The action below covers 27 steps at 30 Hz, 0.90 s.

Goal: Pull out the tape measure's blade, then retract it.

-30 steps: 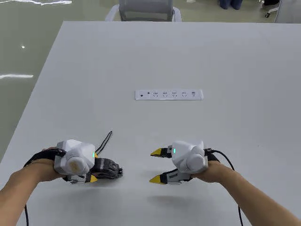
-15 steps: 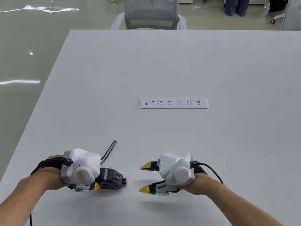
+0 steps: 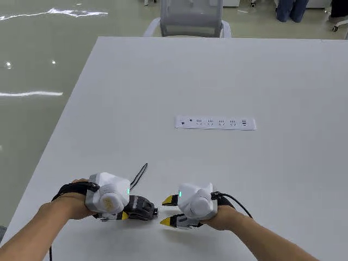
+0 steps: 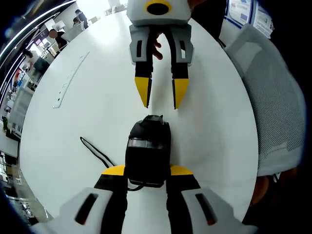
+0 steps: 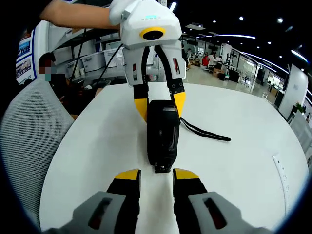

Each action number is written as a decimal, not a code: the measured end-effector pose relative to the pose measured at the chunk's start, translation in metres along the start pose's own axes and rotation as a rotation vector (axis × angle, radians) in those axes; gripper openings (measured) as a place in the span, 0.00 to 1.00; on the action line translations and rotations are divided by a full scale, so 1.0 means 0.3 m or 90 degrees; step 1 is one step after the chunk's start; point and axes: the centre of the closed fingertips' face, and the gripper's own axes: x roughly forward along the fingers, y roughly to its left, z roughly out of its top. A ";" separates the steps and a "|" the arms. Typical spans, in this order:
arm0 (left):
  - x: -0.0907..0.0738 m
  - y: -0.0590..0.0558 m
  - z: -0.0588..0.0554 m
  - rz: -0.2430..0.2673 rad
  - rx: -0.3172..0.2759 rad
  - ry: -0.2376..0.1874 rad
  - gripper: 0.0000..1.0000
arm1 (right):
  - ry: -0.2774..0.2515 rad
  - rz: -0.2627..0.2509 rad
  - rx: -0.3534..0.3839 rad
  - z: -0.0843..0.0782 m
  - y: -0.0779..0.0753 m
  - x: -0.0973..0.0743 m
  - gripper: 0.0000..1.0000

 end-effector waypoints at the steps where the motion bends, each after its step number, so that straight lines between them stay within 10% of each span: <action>1: 0.000 0.000 0.000 0.000 -0.001 -0.002 0.26 | 0.003 -0.001 -0.003 -0.001 -0.002 0.006 0.25; 27: -0.024 0.002 -0.047 0.006 -0.009 -0.016 0.26 | 0.013 -0.012 -0.011 -0.012 -0.032 0.063 0.15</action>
